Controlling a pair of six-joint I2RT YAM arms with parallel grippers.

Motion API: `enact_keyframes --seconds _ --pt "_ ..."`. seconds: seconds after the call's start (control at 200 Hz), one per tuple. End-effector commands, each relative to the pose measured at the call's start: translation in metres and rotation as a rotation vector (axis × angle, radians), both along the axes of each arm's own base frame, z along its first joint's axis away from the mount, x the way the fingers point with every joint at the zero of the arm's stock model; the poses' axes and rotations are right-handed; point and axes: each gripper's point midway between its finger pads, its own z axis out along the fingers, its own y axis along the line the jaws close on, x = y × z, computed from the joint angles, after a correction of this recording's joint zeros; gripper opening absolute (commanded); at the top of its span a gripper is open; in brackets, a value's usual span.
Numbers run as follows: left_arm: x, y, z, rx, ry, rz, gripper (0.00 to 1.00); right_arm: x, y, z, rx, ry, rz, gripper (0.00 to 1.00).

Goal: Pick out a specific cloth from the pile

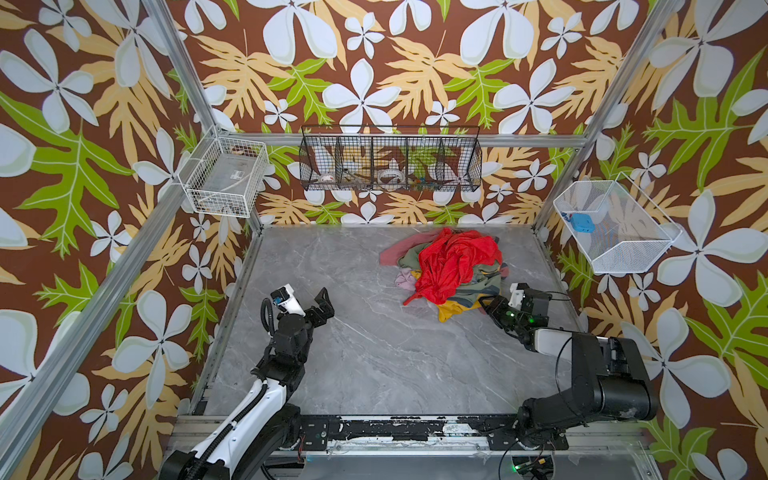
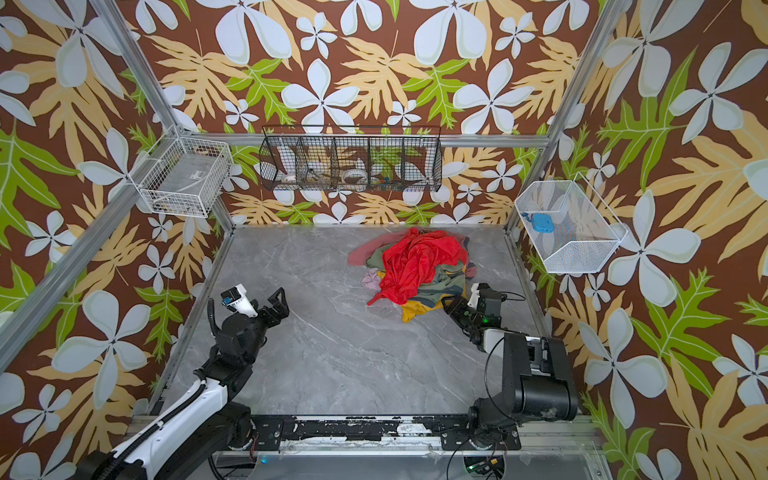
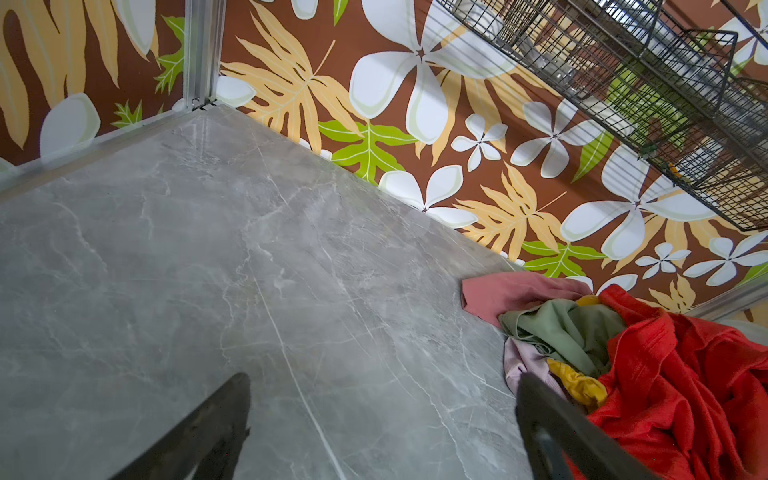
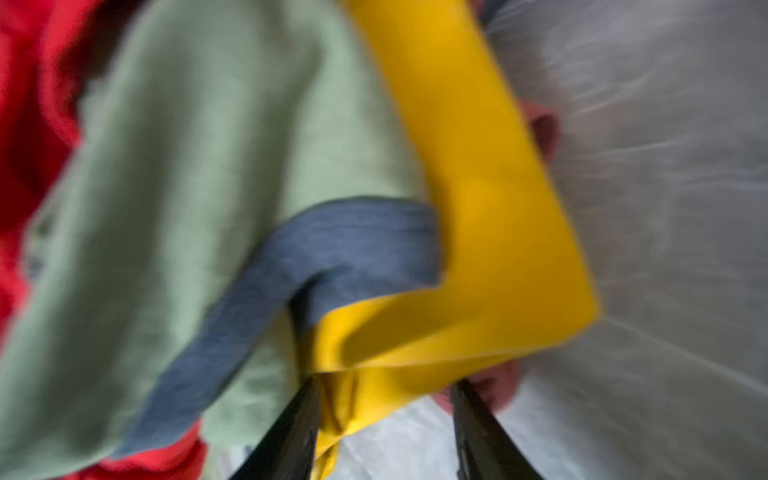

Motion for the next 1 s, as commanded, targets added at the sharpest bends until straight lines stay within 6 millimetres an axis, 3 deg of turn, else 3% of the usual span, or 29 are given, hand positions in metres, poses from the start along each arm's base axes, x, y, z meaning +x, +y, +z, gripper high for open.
enact_keyframes --seconds 0.0,0.205,0.551,0.681,0.806,0.996 --pt "-0.001 -0.001 0.001 -0.005 -0.006 -0.007 1.0 -0.006 -0.012 -0.011 -0.075 0.054 -0.041 0.5" --pt "-0.001 -0.002 -0.001 -0.013 -0.002 -0.012 1.0 -0.009 -0.022 -0.01 -0.152 0.086 -0.052 0.49" --pt "-0.002 -0.002 -0.007 -0.014 0.012 -0.009 1.0 -0.008 -0.019 -0.022 -0.183 0.142 -0.004 0.34" --pt "-0.002 -0.001 -0.007 -0.02 0.011 -0.007 1.0 -0.005 -0.018 -0.029 -0.188 0.166 0.006 0.36" --pt "-0.002 -0.002 -0.006 -0.019 0.011 -0.008 1.0 0.001 -0.012 -0.021 -0.177 0.127 0.02 0.37" --pt "-0.003 -0.001 -0.009 -0.016 0.018 -0.006 1.0 -0.006 -0.012 -0.019 -0.195 0.133 0.022 0.37"
